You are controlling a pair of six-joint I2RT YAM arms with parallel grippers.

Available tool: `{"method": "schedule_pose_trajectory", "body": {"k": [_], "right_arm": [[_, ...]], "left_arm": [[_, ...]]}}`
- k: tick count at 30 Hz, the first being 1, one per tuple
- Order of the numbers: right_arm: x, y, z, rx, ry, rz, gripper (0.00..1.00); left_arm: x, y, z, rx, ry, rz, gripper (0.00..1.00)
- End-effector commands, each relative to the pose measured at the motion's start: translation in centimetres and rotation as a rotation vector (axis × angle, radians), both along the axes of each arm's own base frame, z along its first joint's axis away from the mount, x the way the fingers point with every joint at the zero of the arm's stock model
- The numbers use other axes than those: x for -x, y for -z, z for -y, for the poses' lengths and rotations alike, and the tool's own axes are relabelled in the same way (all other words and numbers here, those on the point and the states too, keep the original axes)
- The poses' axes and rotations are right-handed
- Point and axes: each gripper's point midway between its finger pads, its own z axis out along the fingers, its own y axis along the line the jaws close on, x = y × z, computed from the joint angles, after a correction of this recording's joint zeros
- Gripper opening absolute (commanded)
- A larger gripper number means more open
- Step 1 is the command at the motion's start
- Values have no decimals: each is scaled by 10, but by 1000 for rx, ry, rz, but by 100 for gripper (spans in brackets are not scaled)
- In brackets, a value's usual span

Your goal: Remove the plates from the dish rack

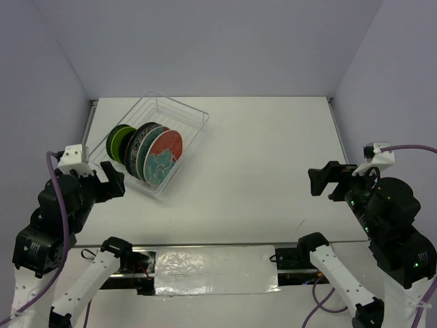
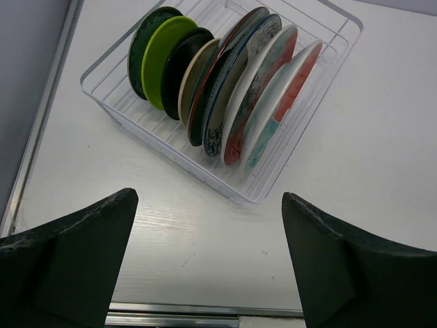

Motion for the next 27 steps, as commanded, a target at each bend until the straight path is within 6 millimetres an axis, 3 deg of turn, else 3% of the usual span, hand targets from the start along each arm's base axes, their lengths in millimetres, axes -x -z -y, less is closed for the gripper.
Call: {"method": "schedule_pose_trajectory", "body": {"k": [1,6,11,13,17,21,25,27], "right_arm": [[0,-9,0,1,-4,30,100],[0,-11,-6,4,-42,43,100],[3,-6,-43,-18,-257,46,100],[-1,0,-45,-10,-262,15,100],[-14,-3,-36,9,-192,-21,100],[-30,3,-36,38,-162,-79,100],[-41,13,-42,65,-174,-124,100],[-44,19,-45,74,-186,-143,100]], "left_arm": [[-3,-14,-3,23,-24,64,99],[-5,-20,5,43,12,95,99],[-18,-35,19,39,86,113,100],[-25,-44,24,38,101,124,100],[-74,-53,49,17,167,74,96],[-116,-39,73,-36,175,-23,92],[-140,-17,100,-179,185,-107,89],[-146,-6,98,-249,158,-149,86]]}}
